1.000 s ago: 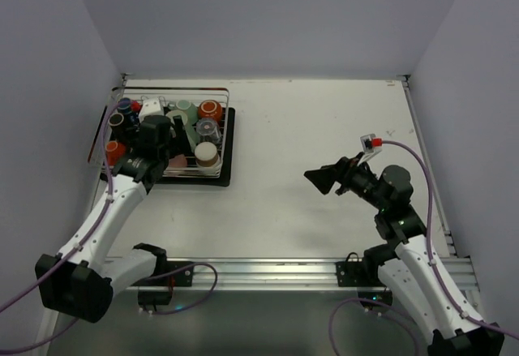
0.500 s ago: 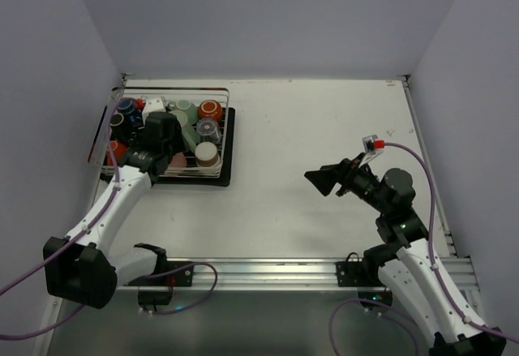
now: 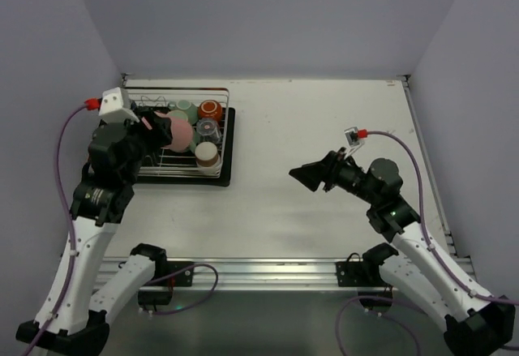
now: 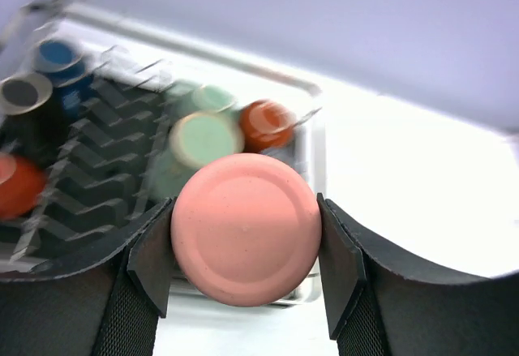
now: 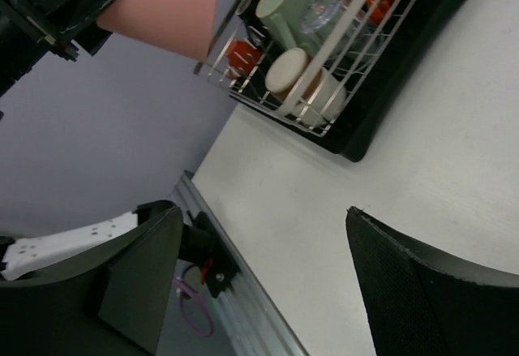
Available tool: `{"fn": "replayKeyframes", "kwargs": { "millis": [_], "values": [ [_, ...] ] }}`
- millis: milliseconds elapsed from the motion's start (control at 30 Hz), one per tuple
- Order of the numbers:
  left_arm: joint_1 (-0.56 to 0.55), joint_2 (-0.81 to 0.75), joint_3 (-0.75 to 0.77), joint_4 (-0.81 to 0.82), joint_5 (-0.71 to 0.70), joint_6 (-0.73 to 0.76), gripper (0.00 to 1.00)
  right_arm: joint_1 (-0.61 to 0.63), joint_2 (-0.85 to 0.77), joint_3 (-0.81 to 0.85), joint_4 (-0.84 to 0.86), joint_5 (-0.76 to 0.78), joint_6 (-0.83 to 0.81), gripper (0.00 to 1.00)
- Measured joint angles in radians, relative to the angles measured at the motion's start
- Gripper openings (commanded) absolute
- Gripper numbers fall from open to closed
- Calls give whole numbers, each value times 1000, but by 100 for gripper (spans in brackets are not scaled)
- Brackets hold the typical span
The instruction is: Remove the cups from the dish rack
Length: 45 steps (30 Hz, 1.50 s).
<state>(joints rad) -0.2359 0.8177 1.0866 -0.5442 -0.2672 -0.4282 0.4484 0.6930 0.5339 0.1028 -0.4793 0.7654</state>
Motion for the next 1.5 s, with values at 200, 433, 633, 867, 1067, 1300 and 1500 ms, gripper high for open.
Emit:
{"fn": "replayKeyframes", "kwargs": {
  "millis": [200, 433, 633, 867, 1067, 1300, 1500],
  "values": [
    [2, -185, -132, 312, 370, -180, 18, 101, 79, 23, 190, -4, 113, 79],
    [0, -109, -483, 781, 676, -491, 16, 210, 193, 89, 358, -10, 178, 87],
    [-29, -56, -523, 1015, 782, -620, 16, 260, 291, 137, 401, 2, 186, 88],
    [-51, -80, -539, 1152, 839, -669, 15, 266, 313, 145, 413, 32, 185, 84],
    [-67, -70, -584, 1172, 851, -681, 17, 267, 388, 236, 452, 30, 186, 65],
    [-70, -50, -569, 1142, 854, -679, 85, 270, 453, 258, 547, 3, 262, 0],
    [-79, -90, -335, 678, 679, -335, 100, 231, 418, 425, 177, 147, 28, 0]
  ]
}}
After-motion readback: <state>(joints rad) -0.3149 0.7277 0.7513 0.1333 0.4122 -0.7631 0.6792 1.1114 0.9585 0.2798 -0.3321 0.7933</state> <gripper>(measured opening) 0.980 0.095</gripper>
